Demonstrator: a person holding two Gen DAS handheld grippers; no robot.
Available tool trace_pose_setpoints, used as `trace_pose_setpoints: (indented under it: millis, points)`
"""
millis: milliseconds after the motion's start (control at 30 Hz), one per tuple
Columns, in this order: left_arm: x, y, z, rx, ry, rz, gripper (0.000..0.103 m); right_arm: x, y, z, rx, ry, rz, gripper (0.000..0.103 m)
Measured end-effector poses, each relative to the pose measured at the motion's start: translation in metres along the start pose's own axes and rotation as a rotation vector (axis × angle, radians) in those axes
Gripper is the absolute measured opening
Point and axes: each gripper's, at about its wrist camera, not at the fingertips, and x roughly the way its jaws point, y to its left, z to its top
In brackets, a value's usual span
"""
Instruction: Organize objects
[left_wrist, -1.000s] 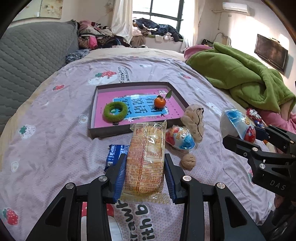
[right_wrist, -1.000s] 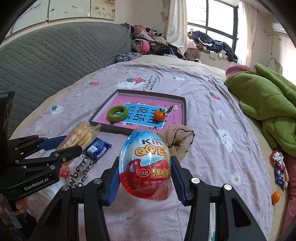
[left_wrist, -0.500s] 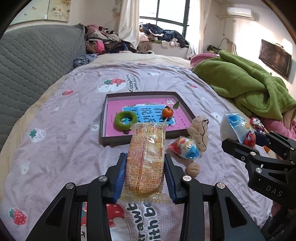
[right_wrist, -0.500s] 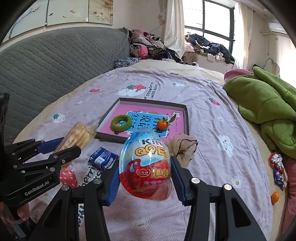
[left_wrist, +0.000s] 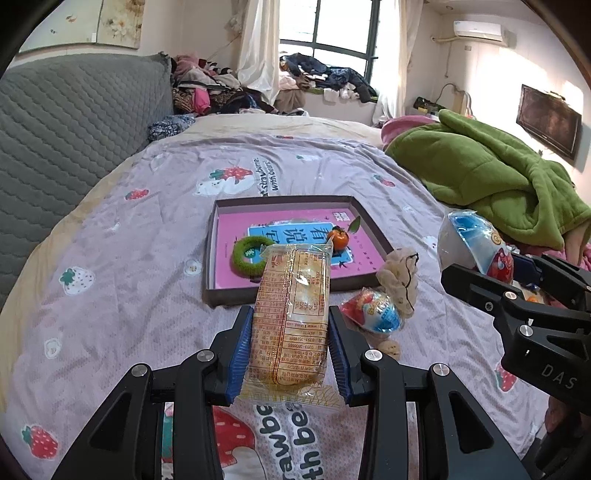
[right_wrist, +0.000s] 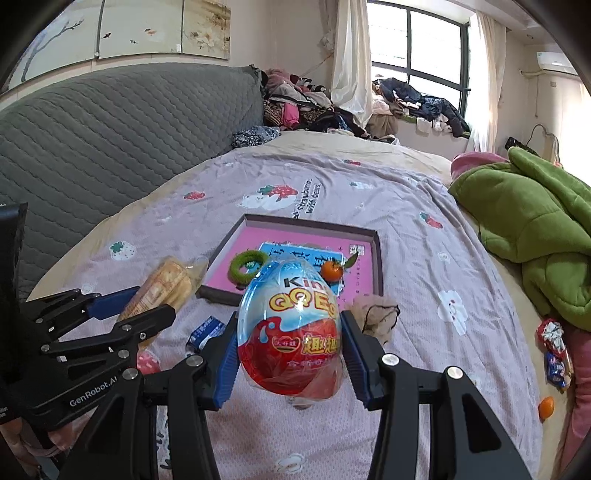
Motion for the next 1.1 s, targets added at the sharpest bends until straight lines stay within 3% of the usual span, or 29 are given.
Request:
trace_pose_setpoints:
  millis: [633,1100]
  points:
    - [0.039,0.023,0.034,-0.007,-0.006,0.014,0.04,0.032,-0.012,0.041,-0.012,-0.022,-0.013,0.051]
    - [0.091,0.04,0.065,-0.008,0.009,0.031,0.04,0.097,-0.004,0.062,-0.006,0.006,-0.005,0.05]
